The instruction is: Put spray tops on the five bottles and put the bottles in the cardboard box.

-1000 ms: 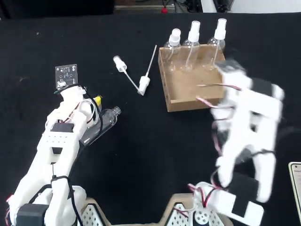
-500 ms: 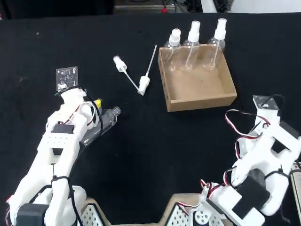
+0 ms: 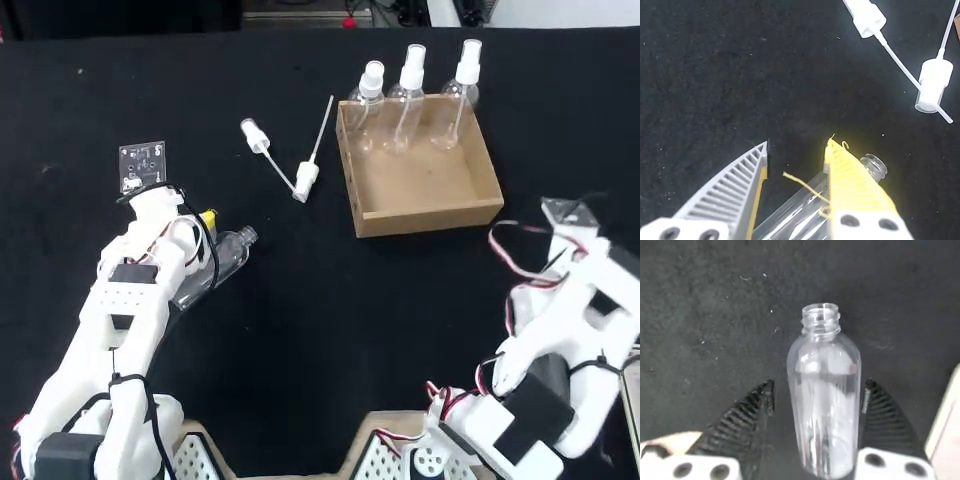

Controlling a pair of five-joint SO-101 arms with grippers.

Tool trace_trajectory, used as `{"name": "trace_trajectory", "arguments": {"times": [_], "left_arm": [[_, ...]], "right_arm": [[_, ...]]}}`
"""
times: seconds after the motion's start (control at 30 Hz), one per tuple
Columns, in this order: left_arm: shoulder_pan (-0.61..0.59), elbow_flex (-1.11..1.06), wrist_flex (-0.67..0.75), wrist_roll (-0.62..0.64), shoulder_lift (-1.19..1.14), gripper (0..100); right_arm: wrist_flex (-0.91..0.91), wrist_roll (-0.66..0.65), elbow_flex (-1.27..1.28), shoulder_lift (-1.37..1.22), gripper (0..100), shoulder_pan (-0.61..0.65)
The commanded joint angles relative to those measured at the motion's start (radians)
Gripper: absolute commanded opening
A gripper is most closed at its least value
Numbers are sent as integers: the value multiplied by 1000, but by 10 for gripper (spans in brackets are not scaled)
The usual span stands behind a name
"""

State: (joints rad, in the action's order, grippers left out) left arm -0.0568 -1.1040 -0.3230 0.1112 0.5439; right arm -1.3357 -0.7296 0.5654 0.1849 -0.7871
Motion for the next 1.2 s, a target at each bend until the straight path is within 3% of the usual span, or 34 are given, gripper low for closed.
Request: {"name": "trace_trajectory", "arguments": {"times": [0.0,0.17,0.5,0.67,0.97,1.17], "left_arm": [[10,12,21,0,8,181],[10,12,21,0,8,181],[10,-5,23,0,15,181],[8,-5,21,0,14,181],[10,-5,21,0,8,181],[13,-4,23,0,6,181]], "right_arm": [[-175,-77,-182,42,248,-20],[-328,-184,-266,42,247,-28],[-245,-299,-153,42,247,-100],[-204,-308,-136,41,247,-103],[-29,-308,-127,-133,247,-218],[-161,-308,-191,-185,247,-229]]}}
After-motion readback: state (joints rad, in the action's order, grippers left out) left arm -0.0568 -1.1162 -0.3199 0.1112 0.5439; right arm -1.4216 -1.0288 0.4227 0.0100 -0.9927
